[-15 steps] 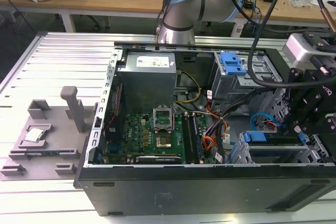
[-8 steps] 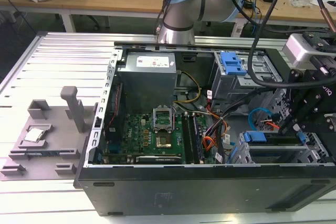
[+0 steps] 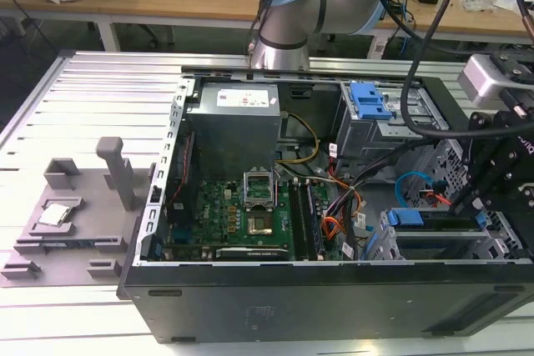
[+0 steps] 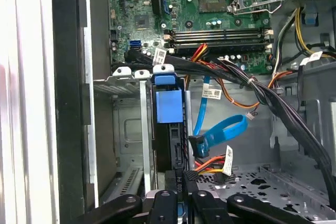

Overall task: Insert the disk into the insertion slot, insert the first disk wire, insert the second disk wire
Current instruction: 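Insert the first disk wire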

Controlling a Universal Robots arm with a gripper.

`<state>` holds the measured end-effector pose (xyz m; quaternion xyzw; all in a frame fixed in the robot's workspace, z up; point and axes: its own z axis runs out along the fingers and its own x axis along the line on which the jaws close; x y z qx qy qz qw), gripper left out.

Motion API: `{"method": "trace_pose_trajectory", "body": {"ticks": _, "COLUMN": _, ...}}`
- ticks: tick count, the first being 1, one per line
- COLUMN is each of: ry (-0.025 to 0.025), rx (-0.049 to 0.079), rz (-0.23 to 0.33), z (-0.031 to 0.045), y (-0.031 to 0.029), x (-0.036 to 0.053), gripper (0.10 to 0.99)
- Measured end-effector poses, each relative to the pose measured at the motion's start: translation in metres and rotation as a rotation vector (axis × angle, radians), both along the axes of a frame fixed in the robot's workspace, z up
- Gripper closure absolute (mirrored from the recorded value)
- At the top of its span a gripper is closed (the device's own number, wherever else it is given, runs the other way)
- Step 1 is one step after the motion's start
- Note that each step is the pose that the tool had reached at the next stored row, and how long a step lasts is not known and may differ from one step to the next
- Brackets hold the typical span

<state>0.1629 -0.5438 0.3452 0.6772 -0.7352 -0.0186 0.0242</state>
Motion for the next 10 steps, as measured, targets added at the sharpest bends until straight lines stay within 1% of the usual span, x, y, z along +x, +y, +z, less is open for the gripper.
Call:
{"method": "trace_pose_trajectory", "body": {"ticks": 4, "ry": 0.0000, "rx": 0.000, "rz": 0.000, "z": -0.0005, "y": 0.0019, "x": -0.0002, "gripper": 0.914}}
{"method": "trace_pose_trajectory", "body": {"ticks": 10, "ry": -0.0001, "rx": -0.001, "rz": 0.000, "z": -0.0052, "y": 0.0021, "x": -0.0018, "gripper": 0.914}}
